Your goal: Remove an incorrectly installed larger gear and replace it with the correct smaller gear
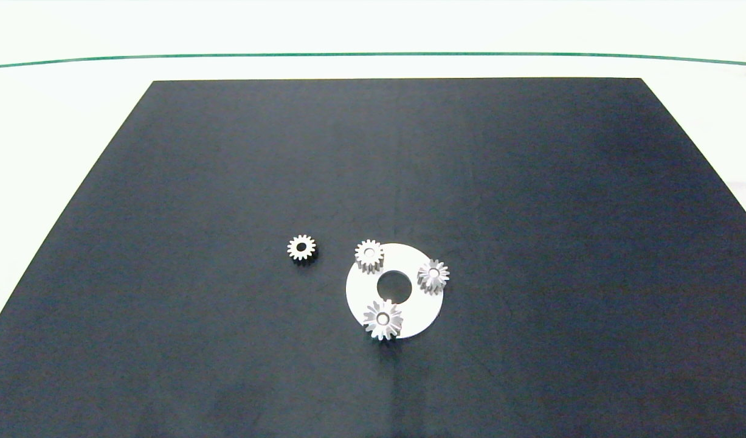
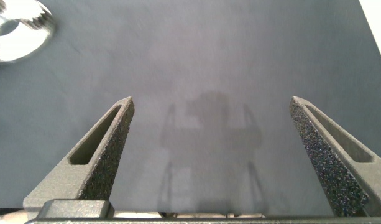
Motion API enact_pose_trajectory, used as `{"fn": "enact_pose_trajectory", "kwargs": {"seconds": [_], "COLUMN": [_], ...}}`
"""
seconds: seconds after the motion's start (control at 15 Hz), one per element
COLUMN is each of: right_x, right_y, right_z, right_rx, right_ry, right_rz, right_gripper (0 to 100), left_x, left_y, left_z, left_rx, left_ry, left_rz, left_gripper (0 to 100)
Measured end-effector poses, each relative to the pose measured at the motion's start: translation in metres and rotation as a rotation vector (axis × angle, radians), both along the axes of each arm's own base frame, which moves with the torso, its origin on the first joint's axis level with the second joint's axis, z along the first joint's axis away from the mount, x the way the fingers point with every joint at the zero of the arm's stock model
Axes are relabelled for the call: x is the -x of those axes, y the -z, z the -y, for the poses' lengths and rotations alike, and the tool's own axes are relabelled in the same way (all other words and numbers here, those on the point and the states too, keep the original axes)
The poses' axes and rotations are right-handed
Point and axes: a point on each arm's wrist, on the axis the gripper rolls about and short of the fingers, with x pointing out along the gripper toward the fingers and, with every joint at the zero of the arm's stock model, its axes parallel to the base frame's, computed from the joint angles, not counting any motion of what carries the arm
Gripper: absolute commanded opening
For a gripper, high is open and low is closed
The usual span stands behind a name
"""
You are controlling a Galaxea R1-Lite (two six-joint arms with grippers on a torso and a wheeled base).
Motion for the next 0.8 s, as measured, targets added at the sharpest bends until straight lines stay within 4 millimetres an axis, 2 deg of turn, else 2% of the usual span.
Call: {"fn": "enact_pose_trajectory", "kwargs": {"seconds": [0.2,0.47,0.6,0.8], "right_x": [0.002,-0.009,-0.019,-0.040], "right_y": [-0.029,-0.068,-0.088,-0.112], "right_z": [0.000,0.000,0.000,0.000], "right_rx": [0.001,0.002,0.003,0.020], "right_ry": [-0.013,-0.027,-0.041,-0.065], "right_rz": [0.012,-0.012,-0.034,-0.080], "right_gripper": [100,100,100,100], "left_x": [0.006,0.004,-0.002,-0.022], "left_y": [-0.021,-0.052,-0.068,-0.085], "left_z": [0.000,-0.006,-0.009,-0.009], "left_rx": [-0.041,-0.094,-0.140,-0.208], "left_ry": [0.027,0.139,0.213,0.324], "left_rz": [0.005,-0.080,-0.134,-0.207], "left_gripper": [100,100,100,100]}}
